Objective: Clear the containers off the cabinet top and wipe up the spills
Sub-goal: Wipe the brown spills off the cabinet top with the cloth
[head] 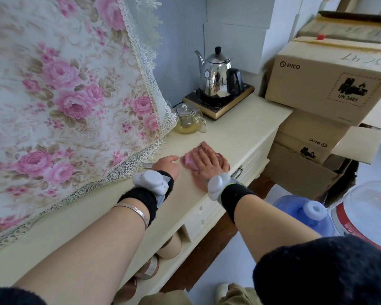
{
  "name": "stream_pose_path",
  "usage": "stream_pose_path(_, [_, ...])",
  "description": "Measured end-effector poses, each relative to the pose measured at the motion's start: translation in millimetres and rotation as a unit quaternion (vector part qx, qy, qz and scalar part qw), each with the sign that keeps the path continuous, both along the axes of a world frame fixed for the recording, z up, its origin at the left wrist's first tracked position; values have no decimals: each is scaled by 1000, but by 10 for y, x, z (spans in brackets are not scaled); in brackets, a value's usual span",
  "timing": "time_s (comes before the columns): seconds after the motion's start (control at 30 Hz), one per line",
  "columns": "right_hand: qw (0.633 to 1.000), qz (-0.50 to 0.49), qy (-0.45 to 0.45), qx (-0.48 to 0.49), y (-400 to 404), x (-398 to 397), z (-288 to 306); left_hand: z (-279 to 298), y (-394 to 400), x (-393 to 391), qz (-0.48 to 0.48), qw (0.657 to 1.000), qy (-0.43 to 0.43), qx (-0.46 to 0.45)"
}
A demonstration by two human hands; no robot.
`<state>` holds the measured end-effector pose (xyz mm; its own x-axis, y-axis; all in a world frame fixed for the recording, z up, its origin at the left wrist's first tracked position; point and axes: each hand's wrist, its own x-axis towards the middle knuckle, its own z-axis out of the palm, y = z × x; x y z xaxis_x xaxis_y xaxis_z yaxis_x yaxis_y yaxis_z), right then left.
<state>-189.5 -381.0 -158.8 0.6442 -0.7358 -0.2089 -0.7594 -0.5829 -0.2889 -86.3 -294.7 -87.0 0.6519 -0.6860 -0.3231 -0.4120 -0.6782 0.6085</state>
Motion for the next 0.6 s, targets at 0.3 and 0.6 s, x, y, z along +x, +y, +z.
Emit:
stream_pose_path(0.3, [999, 38, -9, -6, 282, 447, -106, 32, 65, 86, -10, 1000, -6, 7])
stream_pose_path(0.6, [998, 50, -28, 9, -7, 926, -119, -53, -12, 462, -17, 998, -52, 26])
